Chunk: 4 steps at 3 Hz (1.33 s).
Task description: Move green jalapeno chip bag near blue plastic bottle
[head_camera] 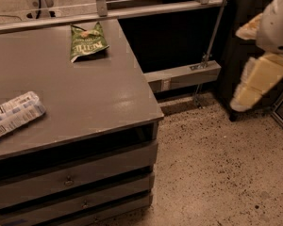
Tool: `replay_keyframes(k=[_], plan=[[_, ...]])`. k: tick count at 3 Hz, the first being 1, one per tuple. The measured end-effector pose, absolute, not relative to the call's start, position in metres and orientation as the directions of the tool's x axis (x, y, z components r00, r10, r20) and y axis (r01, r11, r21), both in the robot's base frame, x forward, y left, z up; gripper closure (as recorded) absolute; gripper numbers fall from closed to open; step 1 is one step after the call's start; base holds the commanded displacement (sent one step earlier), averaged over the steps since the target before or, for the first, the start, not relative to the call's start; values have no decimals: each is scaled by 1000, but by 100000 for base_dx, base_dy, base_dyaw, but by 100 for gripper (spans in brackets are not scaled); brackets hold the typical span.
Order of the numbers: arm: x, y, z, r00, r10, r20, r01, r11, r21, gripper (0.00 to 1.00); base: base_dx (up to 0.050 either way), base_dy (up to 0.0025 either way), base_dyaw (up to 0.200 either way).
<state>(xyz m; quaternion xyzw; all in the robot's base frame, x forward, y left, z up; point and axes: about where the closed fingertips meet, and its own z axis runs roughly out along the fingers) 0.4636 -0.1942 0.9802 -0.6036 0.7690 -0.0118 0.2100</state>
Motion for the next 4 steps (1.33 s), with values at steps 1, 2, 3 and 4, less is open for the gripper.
replay_keyframes(k=[1,2,3,4], plan=[[529,-129,990,-78,-845,-528,-921,264,-287,0,0,0,0],[585,-65,998,-13,-720,-694,-925,273,-265,0,0,0,0],[625,-1,993,16,-618,-786,-927,285,-243,0,0,0,0],[625,-1,993,16,-618,-786,-927,285,-243,0,0,0,0]])
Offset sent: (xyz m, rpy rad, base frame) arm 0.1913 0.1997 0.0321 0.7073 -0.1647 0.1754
